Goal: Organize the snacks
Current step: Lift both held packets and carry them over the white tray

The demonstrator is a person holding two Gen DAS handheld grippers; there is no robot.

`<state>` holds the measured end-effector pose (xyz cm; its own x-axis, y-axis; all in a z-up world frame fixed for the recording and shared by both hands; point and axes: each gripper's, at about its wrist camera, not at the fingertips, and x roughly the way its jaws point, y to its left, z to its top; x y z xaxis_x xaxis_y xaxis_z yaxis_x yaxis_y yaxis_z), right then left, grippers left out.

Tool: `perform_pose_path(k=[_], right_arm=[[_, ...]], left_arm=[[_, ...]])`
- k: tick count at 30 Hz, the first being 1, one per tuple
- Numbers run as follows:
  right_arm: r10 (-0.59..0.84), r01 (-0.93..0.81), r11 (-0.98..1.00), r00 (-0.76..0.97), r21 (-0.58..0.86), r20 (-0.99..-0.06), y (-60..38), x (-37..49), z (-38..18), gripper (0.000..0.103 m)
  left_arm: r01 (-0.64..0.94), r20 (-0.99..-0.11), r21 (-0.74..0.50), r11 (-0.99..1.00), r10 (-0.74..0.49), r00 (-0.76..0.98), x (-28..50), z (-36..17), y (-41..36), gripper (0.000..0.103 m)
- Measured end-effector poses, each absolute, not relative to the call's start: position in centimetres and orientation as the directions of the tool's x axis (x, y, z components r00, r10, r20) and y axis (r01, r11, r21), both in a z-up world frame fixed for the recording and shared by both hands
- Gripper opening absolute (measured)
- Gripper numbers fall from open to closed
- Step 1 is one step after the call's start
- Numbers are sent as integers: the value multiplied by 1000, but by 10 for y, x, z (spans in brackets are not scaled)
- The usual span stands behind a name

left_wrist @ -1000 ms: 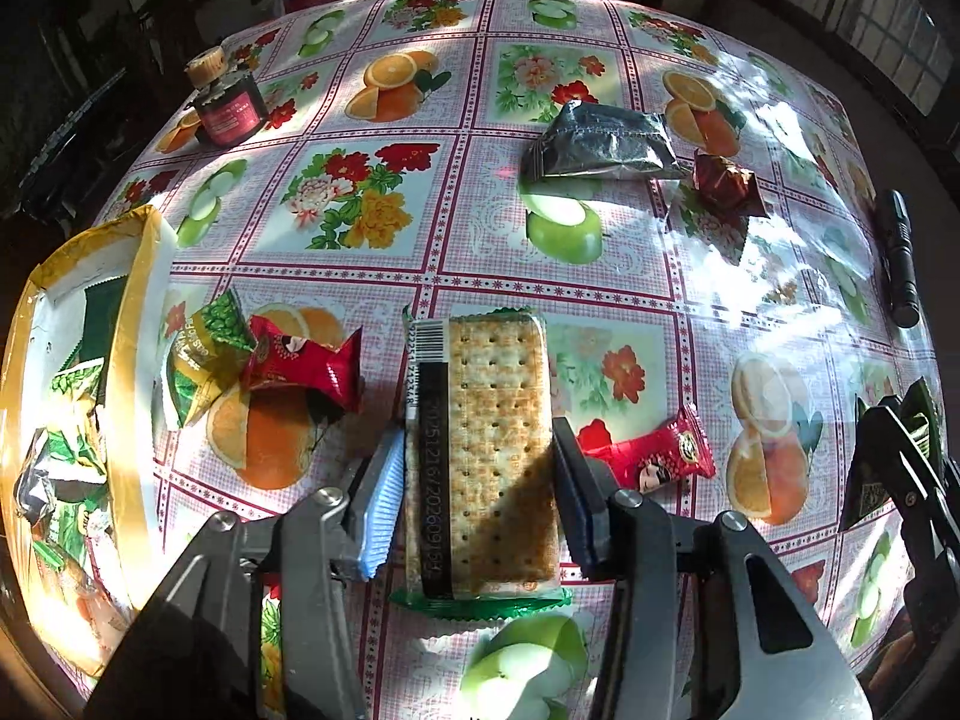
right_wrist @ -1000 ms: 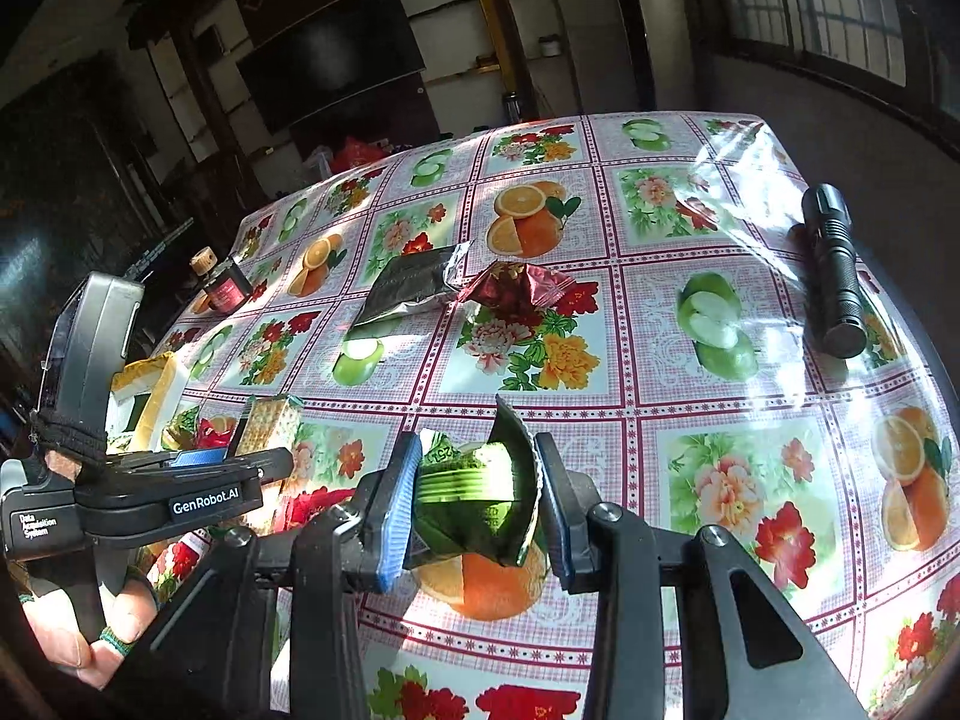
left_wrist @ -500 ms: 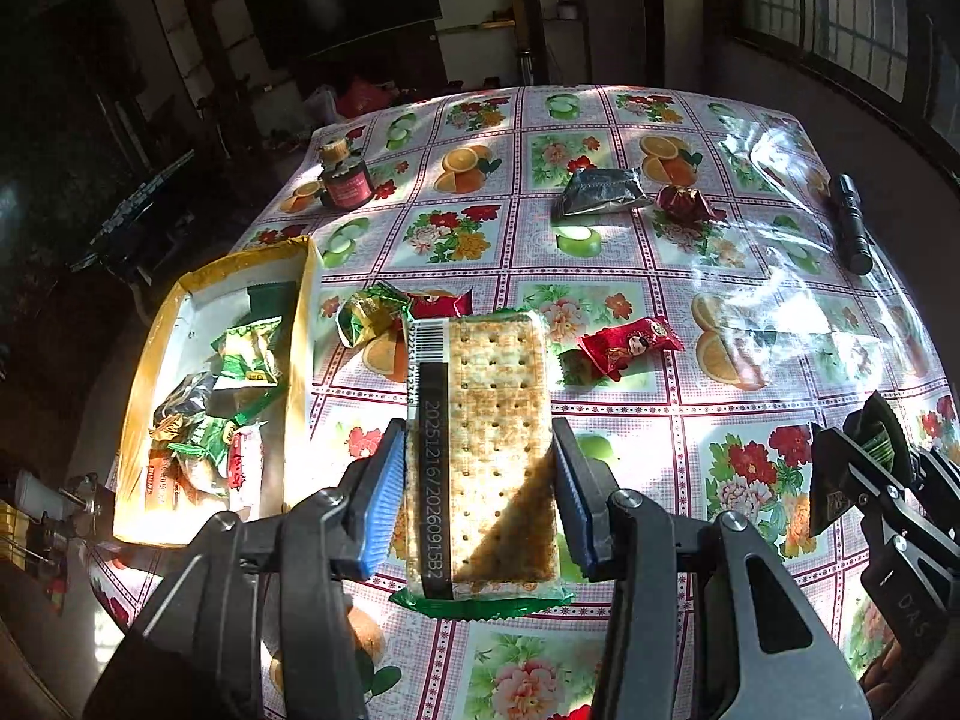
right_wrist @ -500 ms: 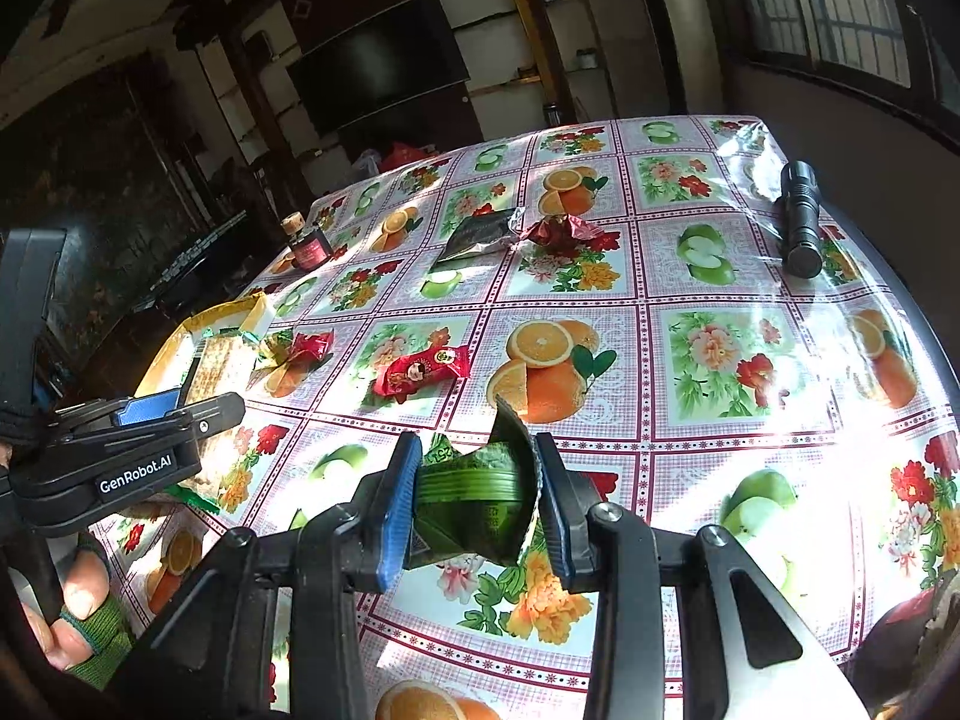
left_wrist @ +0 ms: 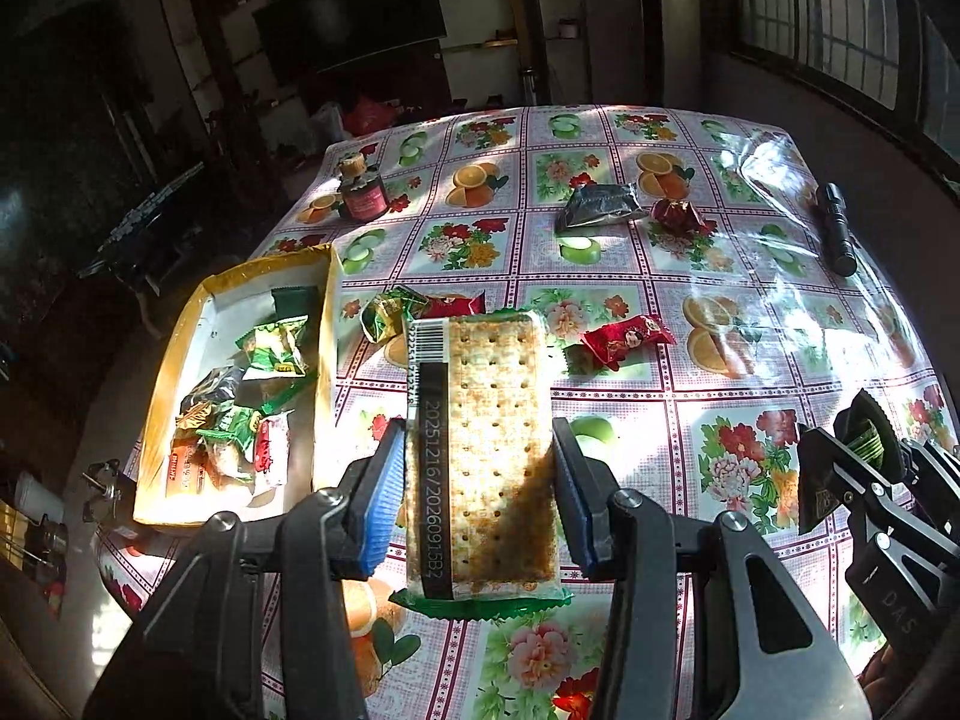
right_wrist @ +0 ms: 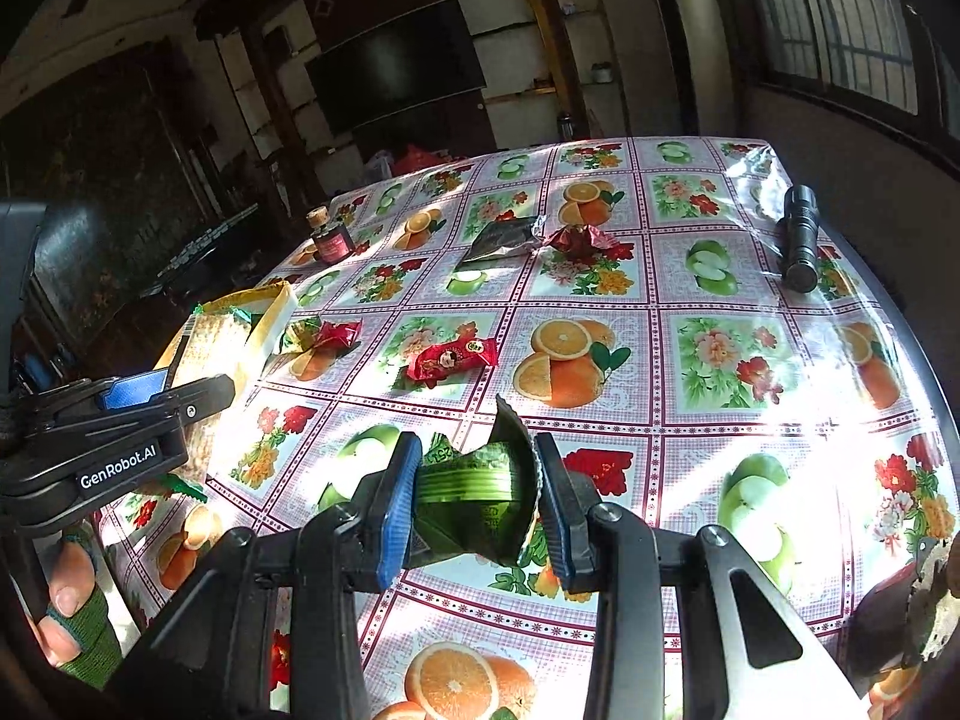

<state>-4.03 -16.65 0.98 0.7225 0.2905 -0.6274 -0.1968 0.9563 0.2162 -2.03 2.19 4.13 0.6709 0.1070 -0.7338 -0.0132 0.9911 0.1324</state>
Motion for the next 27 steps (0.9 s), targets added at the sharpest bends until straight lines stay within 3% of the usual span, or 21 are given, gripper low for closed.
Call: perform_pose_path(k=[27], right_arm=[[181,-206,978,716,43,-674,-134,-38,6,37]], left_arm=[[-43,-768,103,994,107,632,-17,24,49,47]])
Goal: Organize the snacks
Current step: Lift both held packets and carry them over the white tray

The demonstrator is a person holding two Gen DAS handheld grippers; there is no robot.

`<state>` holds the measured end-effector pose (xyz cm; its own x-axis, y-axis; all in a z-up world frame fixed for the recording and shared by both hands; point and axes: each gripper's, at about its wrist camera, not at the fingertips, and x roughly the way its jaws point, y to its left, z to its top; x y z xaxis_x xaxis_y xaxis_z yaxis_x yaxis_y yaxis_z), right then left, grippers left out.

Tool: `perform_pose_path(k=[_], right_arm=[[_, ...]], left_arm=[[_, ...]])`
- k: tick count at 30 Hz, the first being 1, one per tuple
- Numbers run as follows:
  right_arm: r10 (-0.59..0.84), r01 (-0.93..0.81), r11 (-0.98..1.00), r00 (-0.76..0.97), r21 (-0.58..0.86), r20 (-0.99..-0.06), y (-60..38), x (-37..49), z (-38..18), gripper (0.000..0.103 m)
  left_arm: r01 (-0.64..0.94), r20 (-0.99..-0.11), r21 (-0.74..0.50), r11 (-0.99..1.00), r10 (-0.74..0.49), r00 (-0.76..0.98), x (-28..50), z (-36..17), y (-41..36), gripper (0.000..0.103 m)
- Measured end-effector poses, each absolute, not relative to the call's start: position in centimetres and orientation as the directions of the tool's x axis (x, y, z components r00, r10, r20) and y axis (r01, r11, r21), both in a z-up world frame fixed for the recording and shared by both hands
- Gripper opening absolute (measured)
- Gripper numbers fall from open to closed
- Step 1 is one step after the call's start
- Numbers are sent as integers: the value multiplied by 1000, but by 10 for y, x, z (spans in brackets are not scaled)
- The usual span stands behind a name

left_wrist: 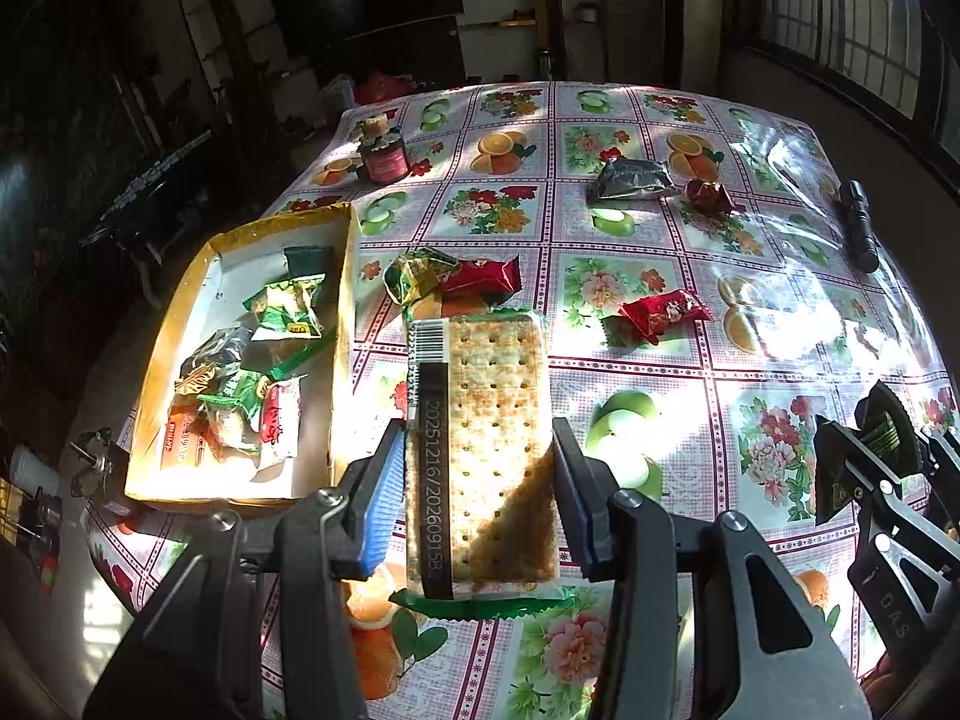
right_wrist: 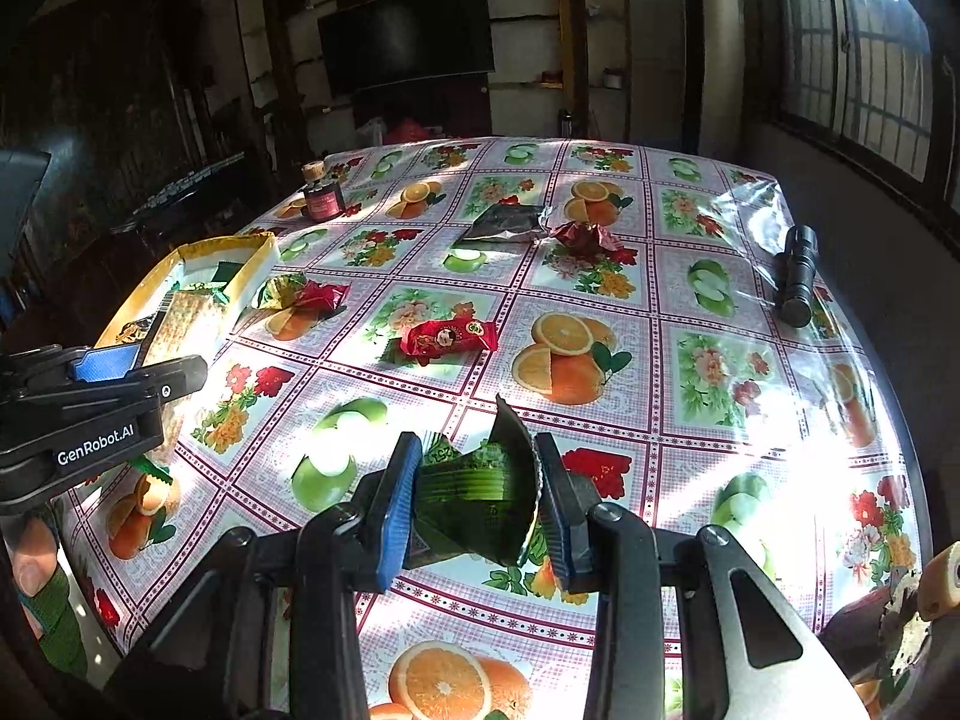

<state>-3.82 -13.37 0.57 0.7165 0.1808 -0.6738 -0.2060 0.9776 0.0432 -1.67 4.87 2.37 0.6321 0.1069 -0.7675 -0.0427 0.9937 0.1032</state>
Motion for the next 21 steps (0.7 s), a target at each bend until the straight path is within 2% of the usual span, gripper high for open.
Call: perform_pose_path(k=[14,21], right_arm=[[216,-289,957,706,4,-675,-91,-22,11,37],[338,-401,914,665,63,-666,-54,-5,17,37]], left_arm=[[-110,-775,65,992,119,621,-14,23,92,47],[-188,-778,35,981,145,611,-15,25,132,47]])
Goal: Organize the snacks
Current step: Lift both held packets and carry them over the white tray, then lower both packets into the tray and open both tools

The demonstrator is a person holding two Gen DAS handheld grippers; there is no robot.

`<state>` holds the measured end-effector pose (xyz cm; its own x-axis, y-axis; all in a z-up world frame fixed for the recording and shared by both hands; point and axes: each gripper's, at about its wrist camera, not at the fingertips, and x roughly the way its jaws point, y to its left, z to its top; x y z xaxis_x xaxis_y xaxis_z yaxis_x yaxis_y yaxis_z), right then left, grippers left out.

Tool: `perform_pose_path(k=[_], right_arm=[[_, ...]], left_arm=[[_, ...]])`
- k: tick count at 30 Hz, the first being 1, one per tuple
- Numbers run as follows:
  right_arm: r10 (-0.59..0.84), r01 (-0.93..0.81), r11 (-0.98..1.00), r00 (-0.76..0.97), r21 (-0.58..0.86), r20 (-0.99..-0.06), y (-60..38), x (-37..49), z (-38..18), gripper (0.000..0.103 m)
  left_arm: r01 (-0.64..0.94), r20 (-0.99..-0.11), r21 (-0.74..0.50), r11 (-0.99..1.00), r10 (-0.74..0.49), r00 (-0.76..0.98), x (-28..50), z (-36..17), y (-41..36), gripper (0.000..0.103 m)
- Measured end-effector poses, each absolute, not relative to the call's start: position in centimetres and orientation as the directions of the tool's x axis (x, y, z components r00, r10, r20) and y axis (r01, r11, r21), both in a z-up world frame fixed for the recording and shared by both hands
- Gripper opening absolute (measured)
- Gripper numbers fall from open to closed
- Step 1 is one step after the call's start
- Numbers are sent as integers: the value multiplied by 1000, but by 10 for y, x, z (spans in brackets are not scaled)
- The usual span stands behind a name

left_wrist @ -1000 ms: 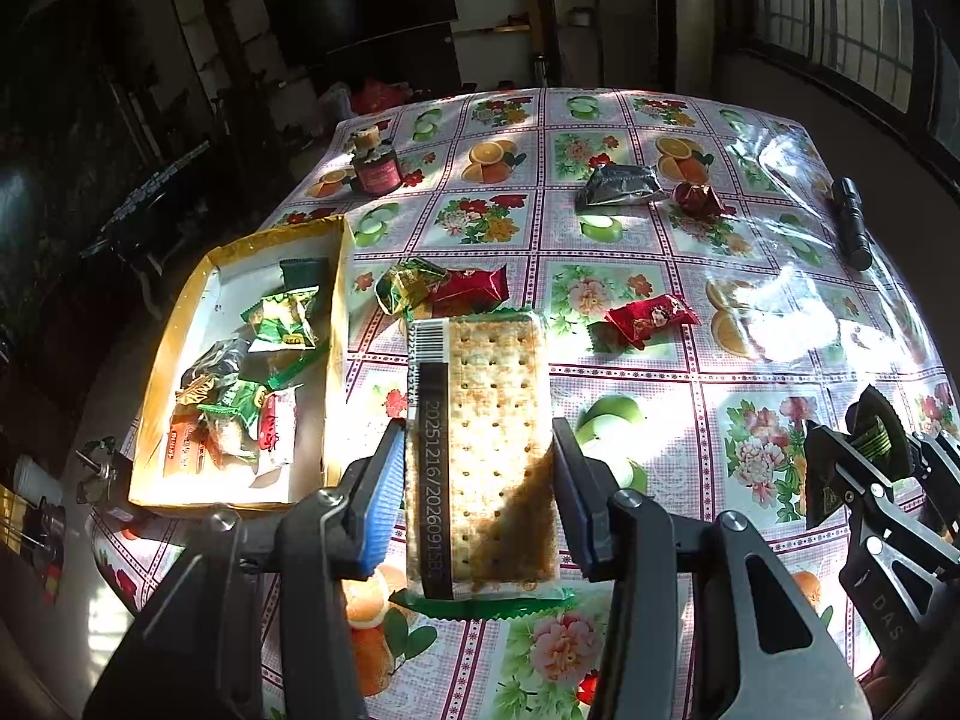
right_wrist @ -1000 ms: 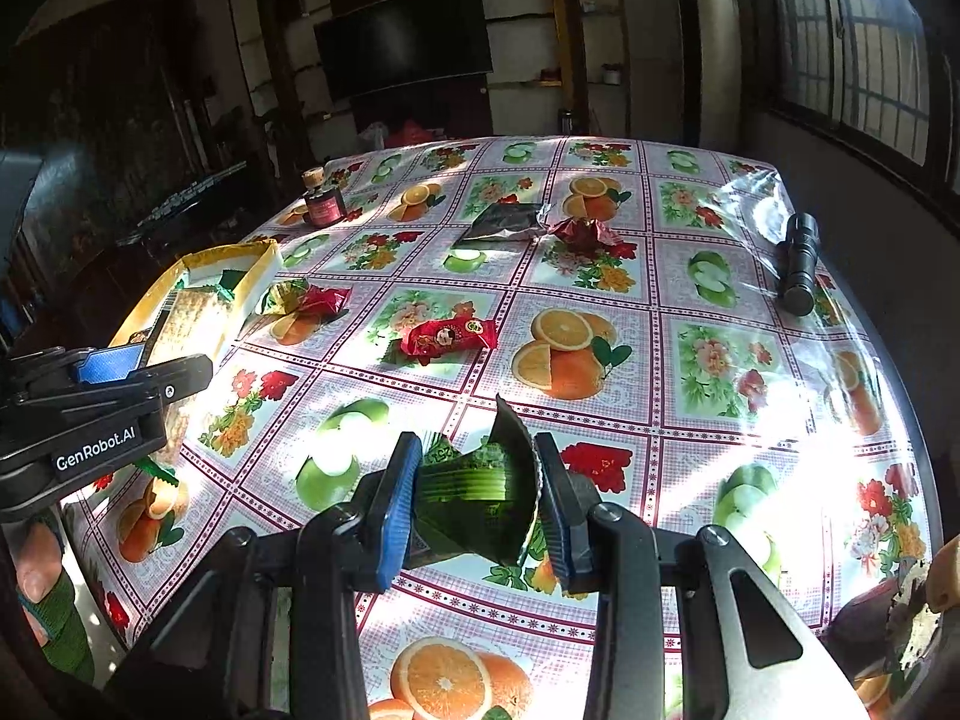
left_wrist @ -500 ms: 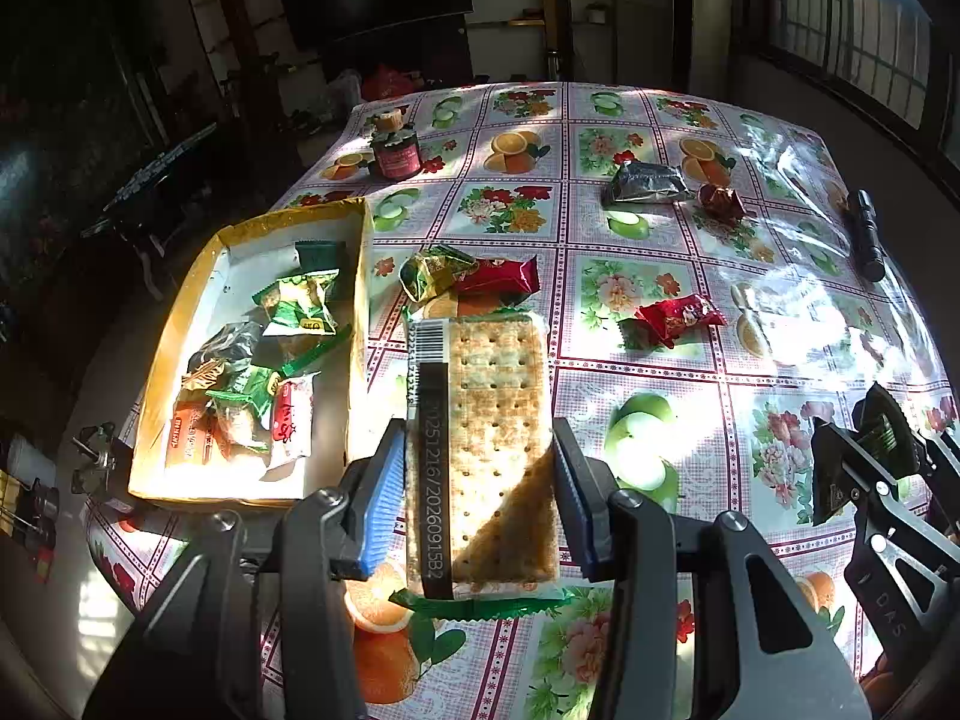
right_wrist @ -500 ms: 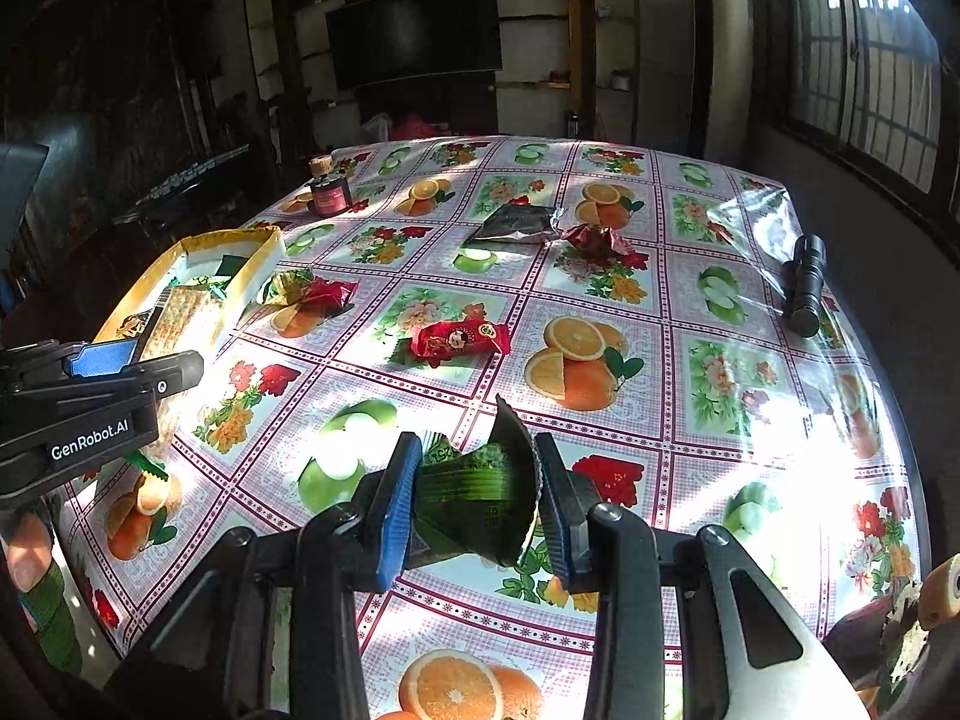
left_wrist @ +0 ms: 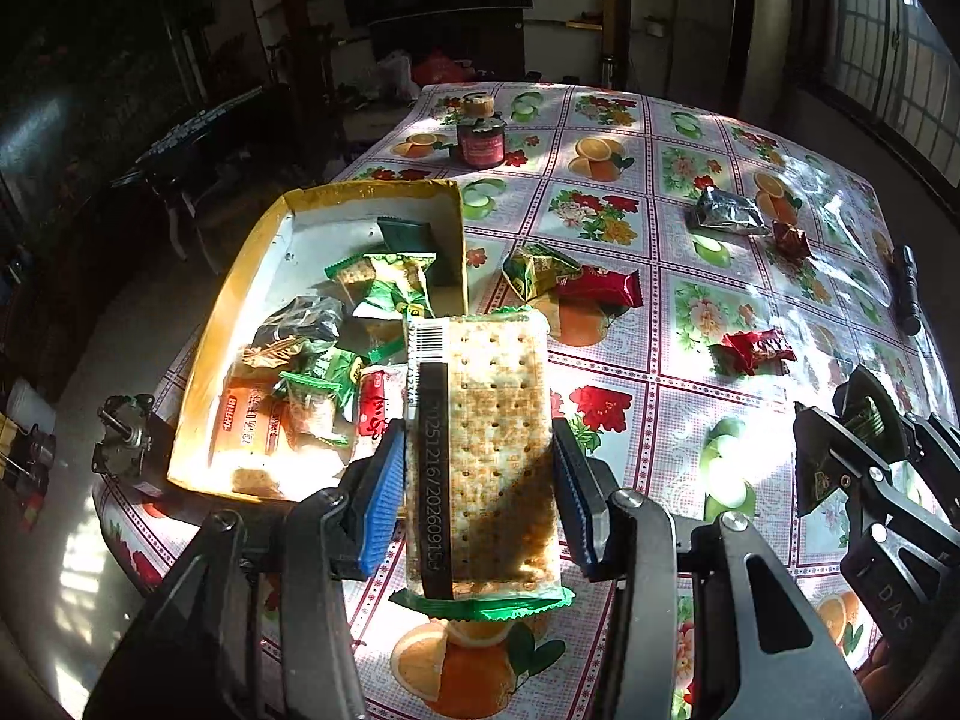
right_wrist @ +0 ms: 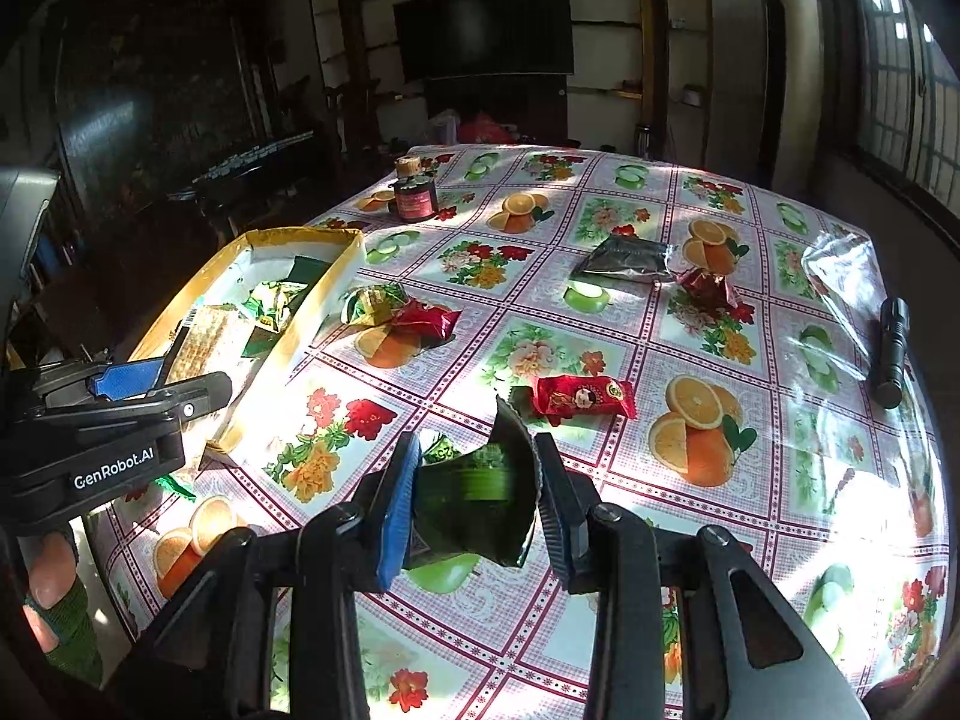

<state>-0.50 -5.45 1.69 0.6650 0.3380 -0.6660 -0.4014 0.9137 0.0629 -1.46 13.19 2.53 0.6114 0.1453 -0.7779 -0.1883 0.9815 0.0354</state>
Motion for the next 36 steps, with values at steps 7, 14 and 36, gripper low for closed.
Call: perform_pose_path(k=[7,14,36], right_arm=[[580,-543,791,519,282,-628,1,31,21,37],[668,-603,711,417,362,-617,72,67,14,37],[622,-628,705,322,330,-714,118,83,-22,49]], left_arm=[[-320,-799,-45,946,158,580,-10,24,206,47],[-398,-838,-116,910,125,531,-5,7,259,47],[-416,-853,-94,905,142,502,4,-6,270,64]])
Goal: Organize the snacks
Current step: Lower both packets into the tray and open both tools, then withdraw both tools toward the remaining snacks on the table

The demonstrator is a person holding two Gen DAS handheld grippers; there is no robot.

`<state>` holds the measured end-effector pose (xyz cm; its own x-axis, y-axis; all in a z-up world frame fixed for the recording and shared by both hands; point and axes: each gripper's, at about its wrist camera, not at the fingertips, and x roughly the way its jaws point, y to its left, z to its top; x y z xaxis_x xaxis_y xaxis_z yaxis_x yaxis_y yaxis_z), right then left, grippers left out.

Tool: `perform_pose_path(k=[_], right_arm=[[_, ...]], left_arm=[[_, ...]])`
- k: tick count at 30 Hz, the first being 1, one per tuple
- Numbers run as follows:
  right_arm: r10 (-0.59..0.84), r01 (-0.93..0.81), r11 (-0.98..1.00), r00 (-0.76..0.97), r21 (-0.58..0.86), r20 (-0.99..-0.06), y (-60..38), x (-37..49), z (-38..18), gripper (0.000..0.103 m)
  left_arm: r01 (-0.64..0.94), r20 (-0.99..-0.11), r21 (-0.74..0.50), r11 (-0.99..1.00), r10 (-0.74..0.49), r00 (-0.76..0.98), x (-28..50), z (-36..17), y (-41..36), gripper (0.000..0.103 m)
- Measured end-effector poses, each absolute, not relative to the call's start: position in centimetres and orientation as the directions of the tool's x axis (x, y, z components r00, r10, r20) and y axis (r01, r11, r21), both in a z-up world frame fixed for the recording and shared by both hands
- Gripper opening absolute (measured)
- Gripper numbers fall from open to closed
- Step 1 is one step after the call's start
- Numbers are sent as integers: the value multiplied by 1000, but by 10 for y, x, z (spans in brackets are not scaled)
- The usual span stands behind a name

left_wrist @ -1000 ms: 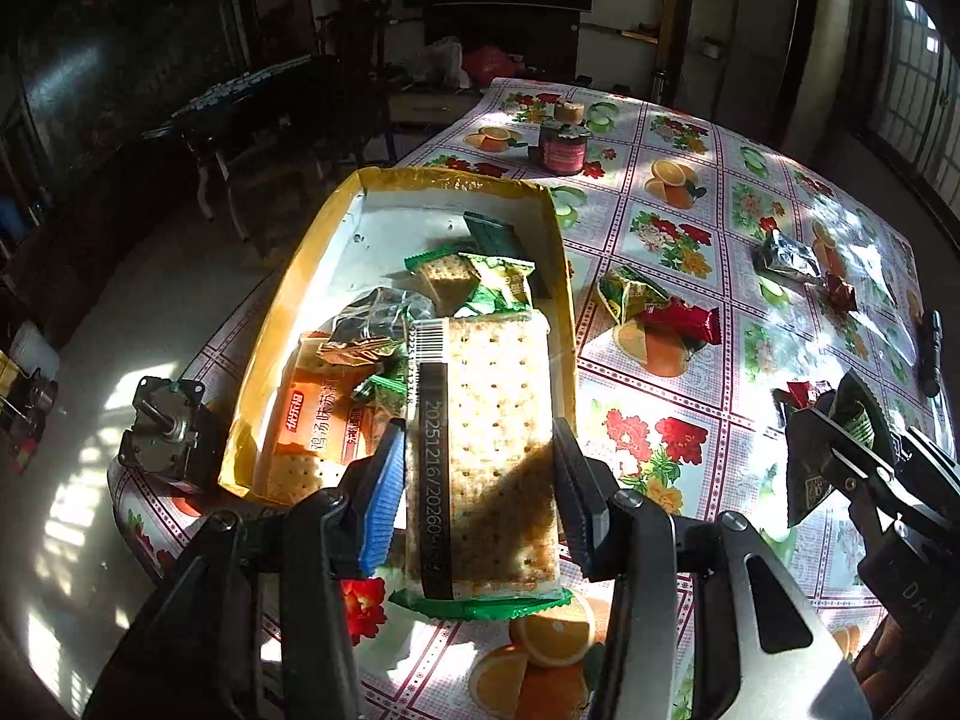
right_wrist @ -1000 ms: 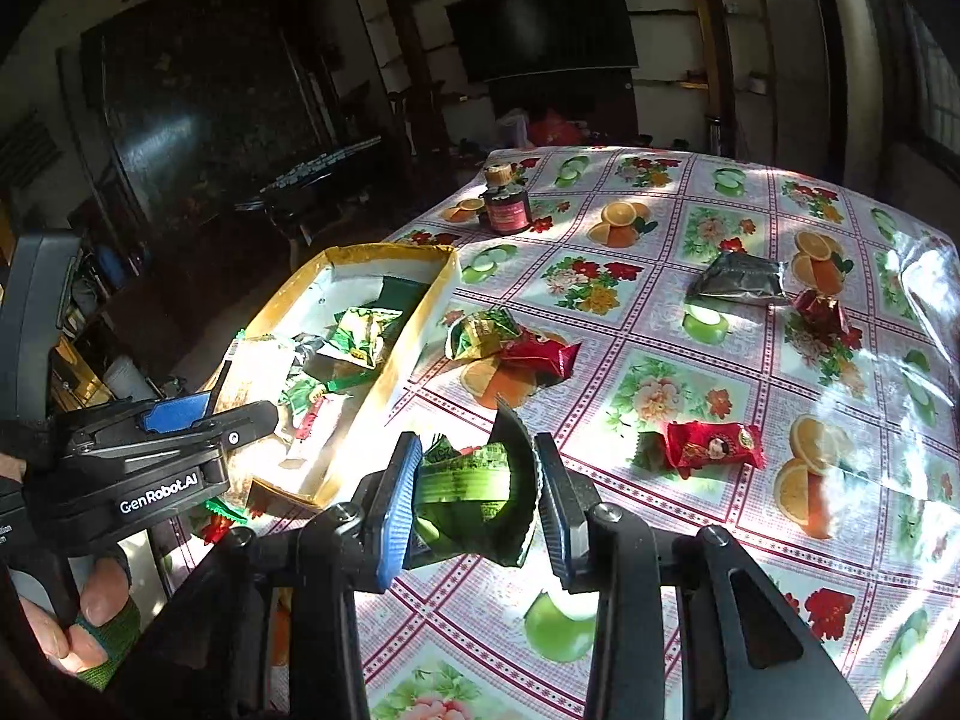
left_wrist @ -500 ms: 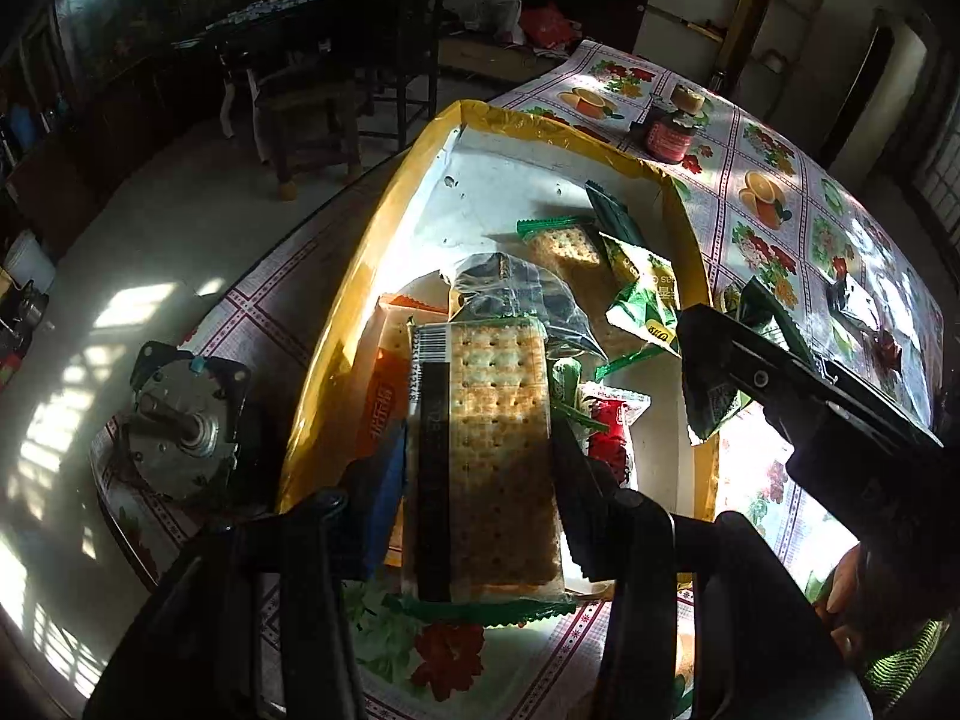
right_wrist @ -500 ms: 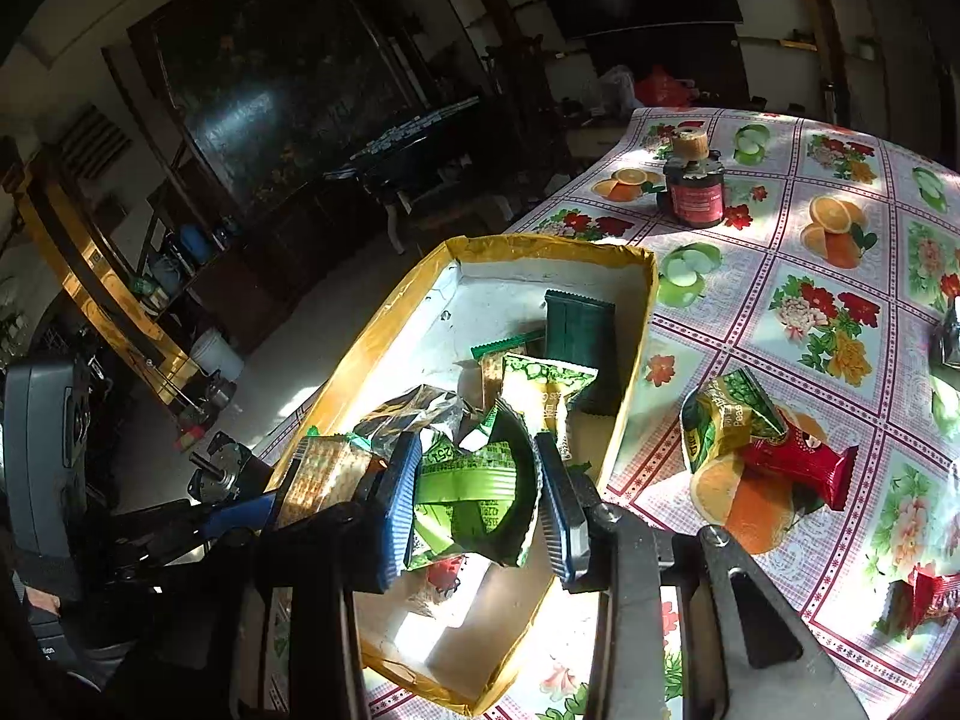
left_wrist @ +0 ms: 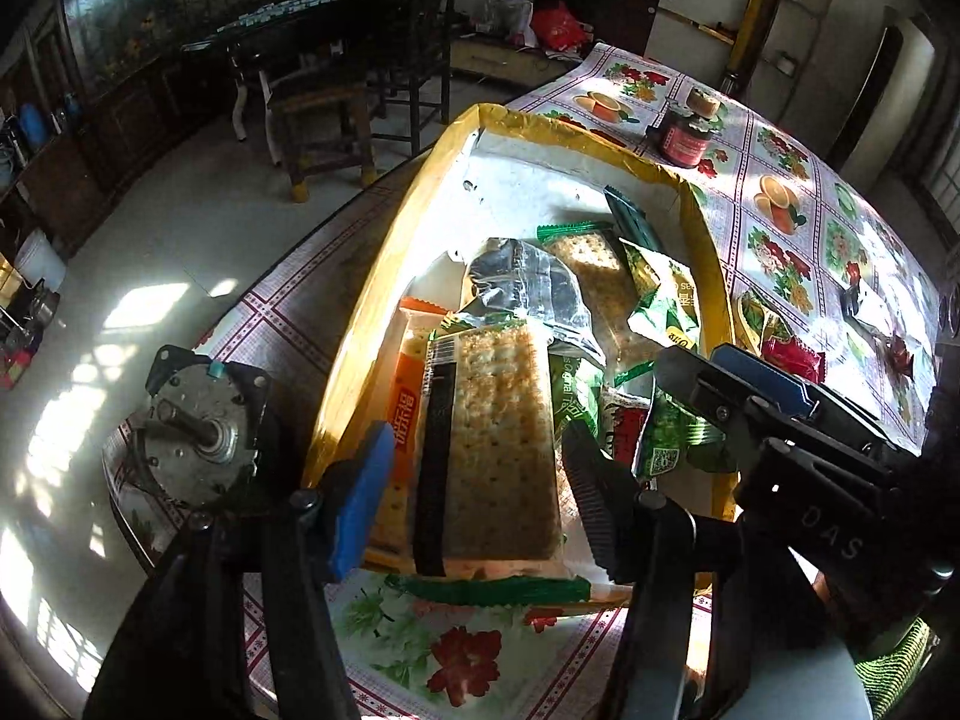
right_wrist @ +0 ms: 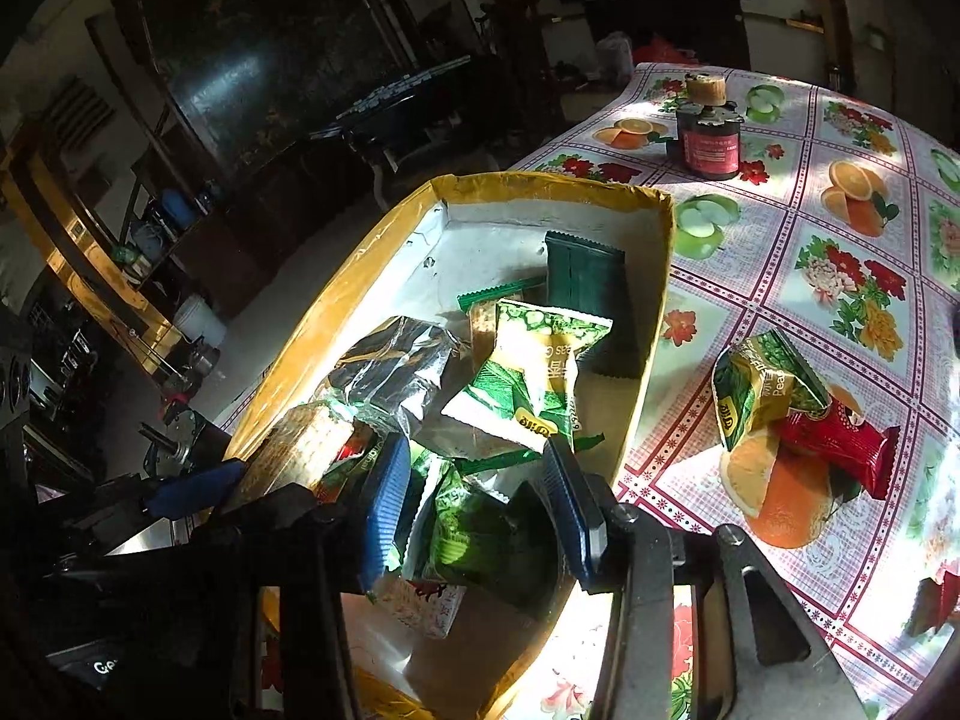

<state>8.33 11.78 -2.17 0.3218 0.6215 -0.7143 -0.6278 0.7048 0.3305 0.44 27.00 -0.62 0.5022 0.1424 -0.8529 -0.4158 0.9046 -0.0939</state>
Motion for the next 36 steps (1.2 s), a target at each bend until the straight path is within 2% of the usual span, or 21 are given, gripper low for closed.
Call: perform_pose_path(k=[4,6,15,22,36], right_arm=[[645,-598,715,363,363,-672,89,80,-7,55],[646,-575,729,397,372,-652,67,77,-1,57],[536,-333,844,521,419,-665,-62,58,-17,64],[461,-209,880,588,426,-665,-128,33,-22,66],[445,-169,881,613,442,-653,-162,26,-24,68]], left_arm=[[-399,-829,-89,913,154,537,-2,7,260,70],[-379,-820,-98,920,140,554,-4,12,252,77],[-238,-810,-87,967,71,583,0,19,190,84],[-130,-808,-60,990,29,589,4,25,138,86],[-11,-813,-36,999,-22,582,17,26,81,89]])
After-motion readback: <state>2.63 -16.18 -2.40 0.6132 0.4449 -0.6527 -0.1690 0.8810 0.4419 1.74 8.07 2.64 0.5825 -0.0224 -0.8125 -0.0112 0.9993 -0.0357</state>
